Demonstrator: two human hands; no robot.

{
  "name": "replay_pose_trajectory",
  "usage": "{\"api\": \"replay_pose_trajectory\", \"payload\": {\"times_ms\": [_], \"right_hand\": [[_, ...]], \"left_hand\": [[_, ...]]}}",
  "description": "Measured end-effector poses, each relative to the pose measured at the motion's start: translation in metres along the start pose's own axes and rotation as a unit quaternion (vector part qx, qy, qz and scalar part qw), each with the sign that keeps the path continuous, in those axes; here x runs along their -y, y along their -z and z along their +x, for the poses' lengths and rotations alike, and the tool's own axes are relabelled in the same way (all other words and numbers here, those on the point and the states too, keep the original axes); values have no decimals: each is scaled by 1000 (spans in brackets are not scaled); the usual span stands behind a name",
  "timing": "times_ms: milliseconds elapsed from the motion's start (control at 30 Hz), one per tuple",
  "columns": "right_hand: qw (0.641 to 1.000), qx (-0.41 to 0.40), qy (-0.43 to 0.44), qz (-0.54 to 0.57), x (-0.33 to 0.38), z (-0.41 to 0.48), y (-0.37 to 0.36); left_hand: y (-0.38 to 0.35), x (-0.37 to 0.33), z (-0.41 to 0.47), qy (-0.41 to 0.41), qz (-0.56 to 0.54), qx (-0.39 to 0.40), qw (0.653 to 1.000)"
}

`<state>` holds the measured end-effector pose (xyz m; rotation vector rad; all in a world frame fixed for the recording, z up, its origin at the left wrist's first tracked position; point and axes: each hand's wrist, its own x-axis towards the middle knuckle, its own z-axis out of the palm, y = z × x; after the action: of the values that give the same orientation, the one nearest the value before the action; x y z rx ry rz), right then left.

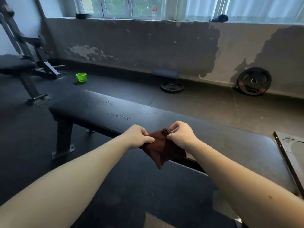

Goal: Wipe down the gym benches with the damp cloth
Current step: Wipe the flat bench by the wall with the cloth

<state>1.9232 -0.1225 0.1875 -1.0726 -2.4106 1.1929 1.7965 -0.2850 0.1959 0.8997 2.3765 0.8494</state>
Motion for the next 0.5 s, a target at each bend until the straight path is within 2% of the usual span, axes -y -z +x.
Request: {"api": "replay_pose_trajectory", "payload": {"times_ms": [200,333,400,500], "right_hand": [[983,-61,49,-165,-4,32,-38],[935,-153,56,-314,-1,34,-59],[928,-185,18,-323,6,20,-76],[937,-114,-134,-301,23,2,-107]], "left_hand": [[-11,31,40,-31,36,4,999],[2,53,69,-82,174,-42,980],[14,62,80,-93,258,-36,961],[31,75,101,-112,342,-18,933]]}}
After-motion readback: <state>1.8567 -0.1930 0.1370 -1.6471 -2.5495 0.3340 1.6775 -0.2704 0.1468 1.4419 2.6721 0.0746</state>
